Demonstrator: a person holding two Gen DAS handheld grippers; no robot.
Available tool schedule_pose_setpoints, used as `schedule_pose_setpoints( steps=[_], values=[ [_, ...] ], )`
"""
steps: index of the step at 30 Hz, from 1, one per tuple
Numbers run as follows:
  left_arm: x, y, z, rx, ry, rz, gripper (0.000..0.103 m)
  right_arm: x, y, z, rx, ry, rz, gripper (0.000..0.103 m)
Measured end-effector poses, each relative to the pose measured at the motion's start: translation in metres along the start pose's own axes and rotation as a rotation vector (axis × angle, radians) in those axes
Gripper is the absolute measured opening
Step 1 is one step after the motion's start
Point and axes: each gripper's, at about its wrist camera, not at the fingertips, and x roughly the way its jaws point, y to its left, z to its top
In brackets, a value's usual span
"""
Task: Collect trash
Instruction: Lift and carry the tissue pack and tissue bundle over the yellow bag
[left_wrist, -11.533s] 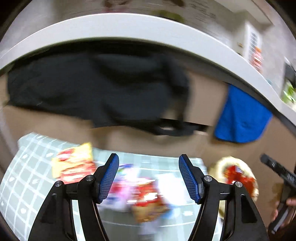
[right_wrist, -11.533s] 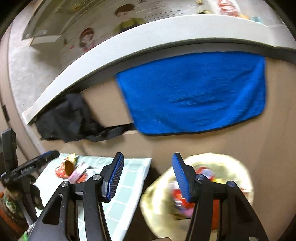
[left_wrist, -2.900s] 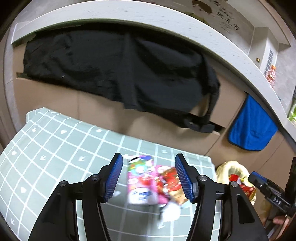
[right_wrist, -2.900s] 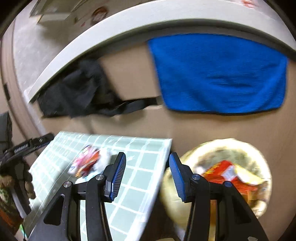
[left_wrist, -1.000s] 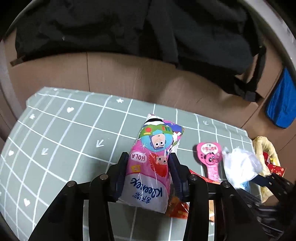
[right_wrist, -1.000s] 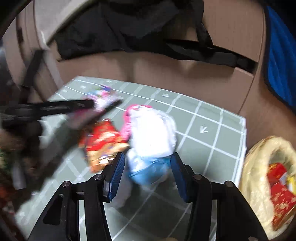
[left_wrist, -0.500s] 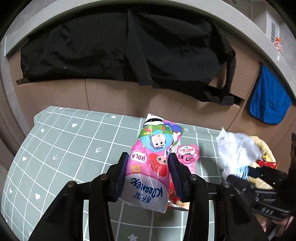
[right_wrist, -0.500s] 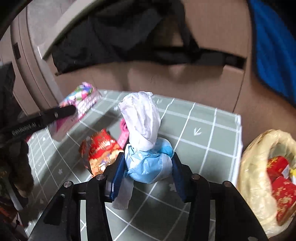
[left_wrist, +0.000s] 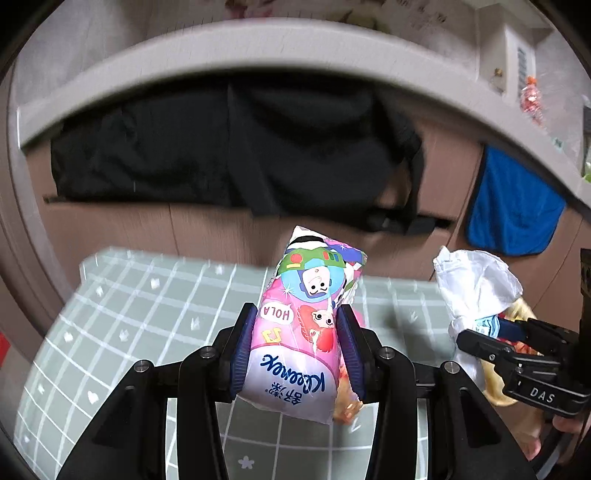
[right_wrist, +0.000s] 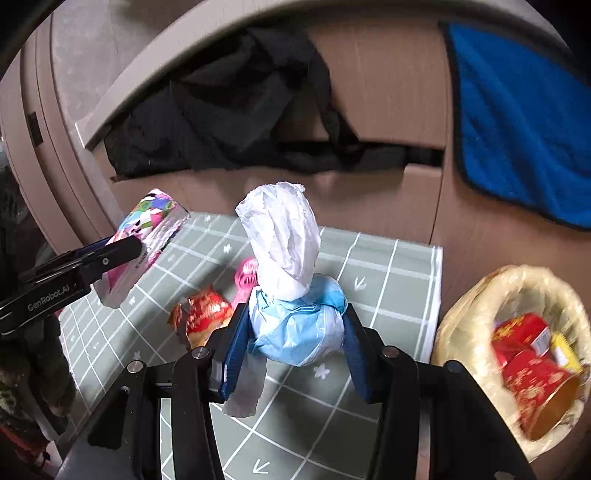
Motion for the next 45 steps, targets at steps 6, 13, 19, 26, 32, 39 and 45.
schedule_pose_setpoints(
  steps=[6, 13, 19, 26, 32, 39, 45],
  values=[
    [-0.052, -0.039, 0.036, 0.034, -0.162, -0.050, 0.045, -0.060, -0.008, 0.039, -0.038, -0.147, -0.037, 0.045],
    [-0.090, -0.110, 0.065, 0.086, -0.310, -0.150, 0.045, -0.144, -0.039, 0.062, -0.075, -0.320, -0.131, 0.045],
    [-0.084, -0.178, 0.067, 0.119, -0.318, -0.224, 0.045, -0.192, -0.084, 0.049, -0.088, -0.398, -0.269, 0.045],
    [-0.055, -0.251, 0.055, 0.168, -0.247, -0.302, 0.045, -0.219, -0.157, 0.025, 0.031, -0.401, -0.336, 0.045],
    [-0.033, -0.294, 0.045, 0.197, -0.198, -0.345, 0.045, -0.227, -0.197, 0.003, 0.101, -0.372, -0.365, 0.045],
    [-0.010, -0.313, 0.031, 0.211, -0.141, -0.360, 0.045, -0.222, -0.220, -0.009, 0.144, -0.355, -0.375, 0.045],
    [0.008, -0.316, 0.021, 0.205, -0.095, -0.359, 0.045, -0.212, -0.230, -0.015, 0.164, -0.337, -0.367, 0.046]
  ],
)
